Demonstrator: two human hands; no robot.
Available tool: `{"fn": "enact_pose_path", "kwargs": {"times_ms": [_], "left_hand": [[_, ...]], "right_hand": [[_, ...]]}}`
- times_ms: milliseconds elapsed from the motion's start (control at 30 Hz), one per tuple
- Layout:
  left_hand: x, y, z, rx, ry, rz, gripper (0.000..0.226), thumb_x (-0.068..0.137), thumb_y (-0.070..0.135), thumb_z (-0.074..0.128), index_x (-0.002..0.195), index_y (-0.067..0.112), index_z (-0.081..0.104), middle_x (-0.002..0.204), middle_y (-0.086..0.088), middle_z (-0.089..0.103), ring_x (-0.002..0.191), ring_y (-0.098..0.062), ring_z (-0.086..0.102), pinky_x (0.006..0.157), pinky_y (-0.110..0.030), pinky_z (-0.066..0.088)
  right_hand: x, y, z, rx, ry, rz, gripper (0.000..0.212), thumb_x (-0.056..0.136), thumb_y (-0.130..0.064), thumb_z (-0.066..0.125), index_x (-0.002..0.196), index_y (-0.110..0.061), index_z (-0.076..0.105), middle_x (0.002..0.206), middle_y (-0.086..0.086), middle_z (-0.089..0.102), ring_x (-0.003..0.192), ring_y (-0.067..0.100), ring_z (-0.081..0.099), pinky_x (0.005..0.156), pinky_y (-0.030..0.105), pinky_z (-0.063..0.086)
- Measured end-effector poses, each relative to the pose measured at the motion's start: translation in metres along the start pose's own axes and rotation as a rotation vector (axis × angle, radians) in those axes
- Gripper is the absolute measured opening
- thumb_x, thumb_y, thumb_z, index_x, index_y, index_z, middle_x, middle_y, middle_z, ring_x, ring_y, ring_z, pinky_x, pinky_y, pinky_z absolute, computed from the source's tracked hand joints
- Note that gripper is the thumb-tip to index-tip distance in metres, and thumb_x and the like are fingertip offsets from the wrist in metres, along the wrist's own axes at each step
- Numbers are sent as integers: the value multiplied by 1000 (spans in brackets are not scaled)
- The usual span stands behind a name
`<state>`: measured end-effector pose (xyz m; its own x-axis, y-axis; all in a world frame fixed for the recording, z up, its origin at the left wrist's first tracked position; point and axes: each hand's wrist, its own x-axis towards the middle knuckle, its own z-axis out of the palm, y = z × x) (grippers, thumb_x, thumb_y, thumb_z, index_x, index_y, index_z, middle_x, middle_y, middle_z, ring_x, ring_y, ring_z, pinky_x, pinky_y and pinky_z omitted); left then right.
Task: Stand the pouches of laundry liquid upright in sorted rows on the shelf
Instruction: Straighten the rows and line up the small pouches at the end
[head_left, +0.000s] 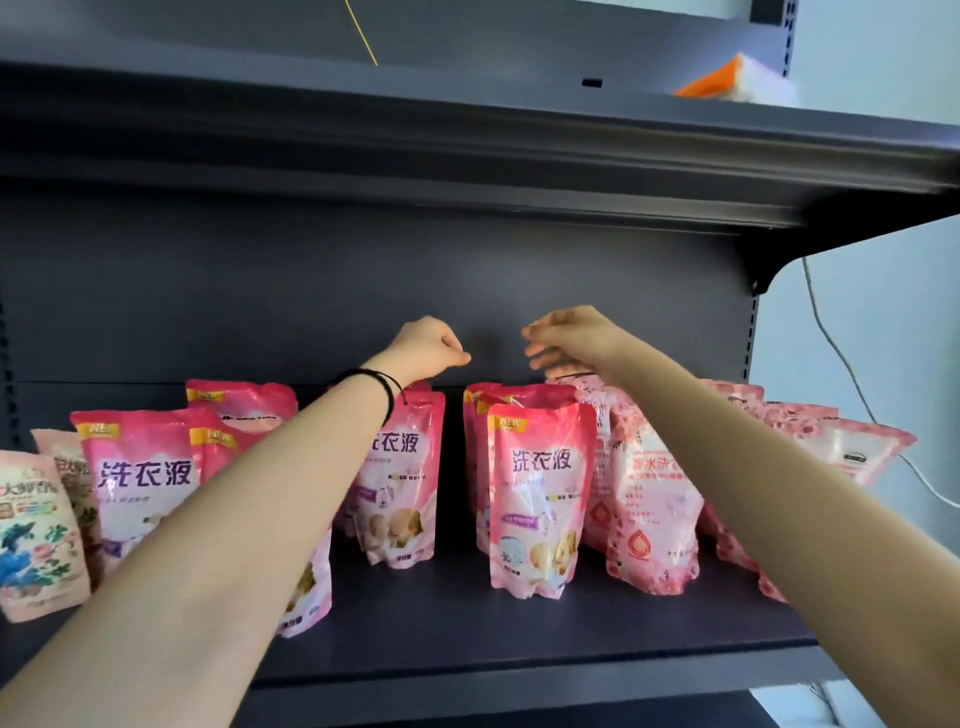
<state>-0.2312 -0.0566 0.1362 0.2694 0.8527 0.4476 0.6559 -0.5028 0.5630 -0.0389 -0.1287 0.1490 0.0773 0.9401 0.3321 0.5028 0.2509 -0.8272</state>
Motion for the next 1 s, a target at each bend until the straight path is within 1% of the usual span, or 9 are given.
{"fn": "enact_pose_path", "kwargs": {"times_ms": [133,367,467,567,633,667,733,900,1000], "left_hand": [[21,-12,28,2,-11,-50,24,84,22,72,104,9,71,110,-8,69,104,-20,62,84,-21,42],[54,-15,63,157,-131,-84,28,87,26,66,109,9,71,115,-7,68,109,-22,62,94,-28,46],[64,-19,77,249,-195,-94,27,88,19,61,110,7,70,114,-10,68,107,-26,63,85,-27,49],[70,-24,83,265,-214,-65,26,87,6,57,109,8,71,111,-9,69,103,-24,64,74,-23,43],[73,-27,83,228,-213,-58,25,89,7,59,110,7,71,109,-9,70,93,-23,66,72,-21,46],[74,-29,82,193,-209,-64,24,90,9,60,111,6,70,105,-10,70,80,-21,65,66,-20,47],[76,-32,82,99,-199,-103,23,91,10,60,112,4,69,91,-11,64,62,-16,54,57,-23,46],[84,-39,85,-165,-162,-235,24,91,6,61,114,3,66,101,-17,68,87,-27,63,86,-46,54],[88,-39,82,-286,-177,-269,23,92,2,57,114,1,63,83,-8,65,72,-18,61,70,-37,55]], "right_hand": [[34,22,9,17,23,64,19,91,-24,64,102,-9,61,92,7,65,71,14,64,59,23,54],[68,41,-1,-9,-10,69,31,92,-21,63,115,-1,59,99,12,64,77,20,64,70,29,53],[81,46,-5,-21,-18,64,32,91,-22,63,116,-2,59,101,12,65,82,22,65,73,31,54],[90,51,-8,-80,-30,46,24,91,-24,63,106,-6,60,101,12,66,87,24,65,72,30,54],[96,54,-9,-115,-43,31,18,91,-25,64,100,-9,60,100,10,66,87,23,65,69,27,54],[99,56,-10,-124,-49,25,16,91,-25,64,98,-11,60,98,10,66,87,23,65,67,26,54],[106,59,-12,-139,-58,16,14,91,-24,64,96,-11,60,98,9,65,88,23,65,67,27,54],[126,65,-12,-337,-118,-14,16,90,-15,63,105,-10,67,110,7,67,99,23,64,78,30,53],[138,69,-10,-605,-249,-54,28,86,-20,70,114,-16,68,117,1,66,108,18,59,95,30,47]]}}
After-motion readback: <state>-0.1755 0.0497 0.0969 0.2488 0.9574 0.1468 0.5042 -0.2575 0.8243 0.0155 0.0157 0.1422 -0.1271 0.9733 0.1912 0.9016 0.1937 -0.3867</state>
